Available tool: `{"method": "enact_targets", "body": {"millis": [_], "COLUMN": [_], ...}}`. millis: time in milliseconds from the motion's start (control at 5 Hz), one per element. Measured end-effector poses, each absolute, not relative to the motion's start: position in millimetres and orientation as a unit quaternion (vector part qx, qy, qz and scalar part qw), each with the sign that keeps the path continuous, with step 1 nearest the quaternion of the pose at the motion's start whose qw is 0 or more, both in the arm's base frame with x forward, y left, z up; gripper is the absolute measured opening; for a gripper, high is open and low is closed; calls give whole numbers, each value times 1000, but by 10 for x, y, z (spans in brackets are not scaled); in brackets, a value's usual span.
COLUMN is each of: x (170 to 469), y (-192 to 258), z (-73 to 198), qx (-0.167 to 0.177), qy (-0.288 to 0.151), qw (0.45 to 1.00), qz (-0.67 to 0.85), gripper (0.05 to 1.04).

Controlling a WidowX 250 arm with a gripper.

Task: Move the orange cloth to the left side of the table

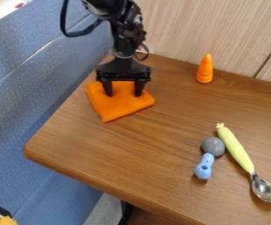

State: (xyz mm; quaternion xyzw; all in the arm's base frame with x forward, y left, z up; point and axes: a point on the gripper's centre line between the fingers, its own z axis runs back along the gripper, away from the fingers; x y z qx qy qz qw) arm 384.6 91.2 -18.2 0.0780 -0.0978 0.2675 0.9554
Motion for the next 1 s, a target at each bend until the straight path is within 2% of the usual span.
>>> {"method": "enact_targets", "body": {"millis": [400,600,800,1000], "x": [3865,3923,3935,3911], "y": [884,844,837,843], "z": [-137,4,329,433], "qx": [64,45,32,21], "qy": [-104,-129,-181,-201], "qw": [956,953,944,939], "qz": [266,270,274,279], "gripper": [1001,1001,1001,1001]}}
